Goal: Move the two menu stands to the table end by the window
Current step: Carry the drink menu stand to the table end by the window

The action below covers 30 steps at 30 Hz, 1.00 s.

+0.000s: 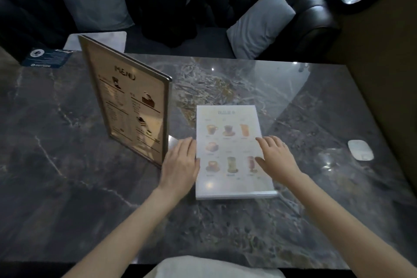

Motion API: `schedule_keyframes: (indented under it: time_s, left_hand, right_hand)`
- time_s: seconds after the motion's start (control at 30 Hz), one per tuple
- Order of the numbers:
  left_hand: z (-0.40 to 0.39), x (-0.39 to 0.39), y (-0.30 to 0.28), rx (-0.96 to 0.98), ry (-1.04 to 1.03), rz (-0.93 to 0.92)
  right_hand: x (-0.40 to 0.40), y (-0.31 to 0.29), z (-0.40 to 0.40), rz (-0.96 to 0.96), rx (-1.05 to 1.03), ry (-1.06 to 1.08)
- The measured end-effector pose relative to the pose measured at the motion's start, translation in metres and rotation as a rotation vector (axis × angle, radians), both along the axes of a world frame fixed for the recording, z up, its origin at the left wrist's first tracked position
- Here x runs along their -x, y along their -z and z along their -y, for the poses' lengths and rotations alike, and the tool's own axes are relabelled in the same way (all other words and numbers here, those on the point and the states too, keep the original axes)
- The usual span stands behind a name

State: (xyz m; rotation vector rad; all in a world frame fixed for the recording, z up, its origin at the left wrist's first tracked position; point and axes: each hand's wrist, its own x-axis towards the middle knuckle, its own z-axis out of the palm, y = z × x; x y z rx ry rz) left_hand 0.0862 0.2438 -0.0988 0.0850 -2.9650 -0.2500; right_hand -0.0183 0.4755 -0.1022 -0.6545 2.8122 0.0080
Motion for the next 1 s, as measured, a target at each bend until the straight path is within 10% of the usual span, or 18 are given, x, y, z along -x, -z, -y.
schedule_keyframes:
  time_s: [0.37,1.0]
  left_hand:
    - [-0.042,0.011,0.064,-0.217,-0.303,0.587]
    - [-0.042,0.029,0.041,-0.671,-0.45,0.439]
  right_hand:
    - [-0.017,0.036,-0.038,0.361,0.319,0.271]
    - [0.001,0.027,-0.043,0.621,0.555,0.574]
